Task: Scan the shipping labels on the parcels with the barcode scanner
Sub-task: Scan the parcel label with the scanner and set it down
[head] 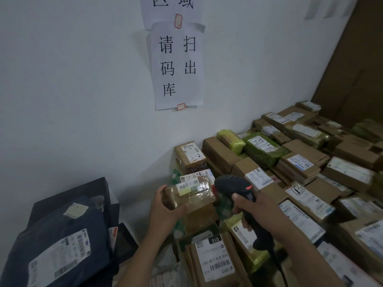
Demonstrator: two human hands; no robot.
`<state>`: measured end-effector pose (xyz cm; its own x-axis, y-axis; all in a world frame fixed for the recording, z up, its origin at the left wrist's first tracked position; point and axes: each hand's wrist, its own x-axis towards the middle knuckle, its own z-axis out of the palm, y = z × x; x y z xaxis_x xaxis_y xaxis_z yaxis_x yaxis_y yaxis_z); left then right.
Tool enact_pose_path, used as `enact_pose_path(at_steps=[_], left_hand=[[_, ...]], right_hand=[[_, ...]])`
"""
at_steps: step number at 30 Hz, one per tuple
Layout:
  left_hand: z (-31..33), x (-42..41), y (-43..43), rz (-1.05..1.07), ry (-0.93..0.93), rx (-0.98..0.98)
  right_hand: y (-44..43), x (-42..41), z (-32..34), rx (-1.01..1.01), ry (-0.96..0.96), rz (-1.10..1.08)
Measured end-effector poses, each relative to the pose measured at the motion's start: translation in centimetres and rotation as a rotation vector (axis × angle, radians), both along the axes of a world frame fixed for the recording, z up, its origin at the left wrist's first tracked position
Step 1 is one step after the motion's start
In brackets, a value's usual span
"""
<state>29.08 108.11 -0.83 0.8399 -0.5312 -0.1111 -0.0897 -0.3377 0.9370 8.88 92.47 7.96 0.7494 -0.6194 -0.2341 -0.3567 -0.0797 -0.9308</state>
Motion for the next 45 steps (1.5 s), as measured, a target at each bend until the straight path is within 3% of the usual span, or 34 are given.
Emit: enact_pose_path(at_steps=[4,11,19,23,26,31,36,41,45], left_hand=[[1.5,-2.8,-3.5,-0.146,0.077,-0.041],[1.6,-6.7,-9.1,-0.438,0.239,0.012],[1.1,-8.0,-10.8,-0.621,0.079,0.14],[0.5,-5.6,-10.3,-0.544,-0.106,0.113],[-1.1,-2.8,-10.2,-0.306,-0.165,0.099],[-3.6,3.9,-11.0,-0.181,-0.41,0.361],[-5.2,6.6,-11.8,-0.409,-0.374,0.6],[-5.6,6.6,-11.5,-0.356,-0.375,0.56],[-4.3,4.0,-10.1,-0.209,-0.298,0.363]], right_hand=[[-1.7,-1.6,0.3,0.016,-0.039,-0.212],[-2.7,-2.9,-0.1,-0.039,-0.042,-0.389],[-3.0,-2.0,-1.6,-0.076,0.033,-0.429],[-3.0,-0.6,-2.3,-0.037,0.101,-0.357],[-3.0,0.6,-2.9,-0.045,0.148,-0.312],[-3.4,1.8,-3.3,-0.017,0.135,-0.316],[-3.5,1.7,-3.6,-0.004,0.15,-0.306],[-3.4,1.5,-3.3,-0.023,0.164,-0.301],[-2.8,1.3,-2.8,-0.025,0.109,-0.281]])
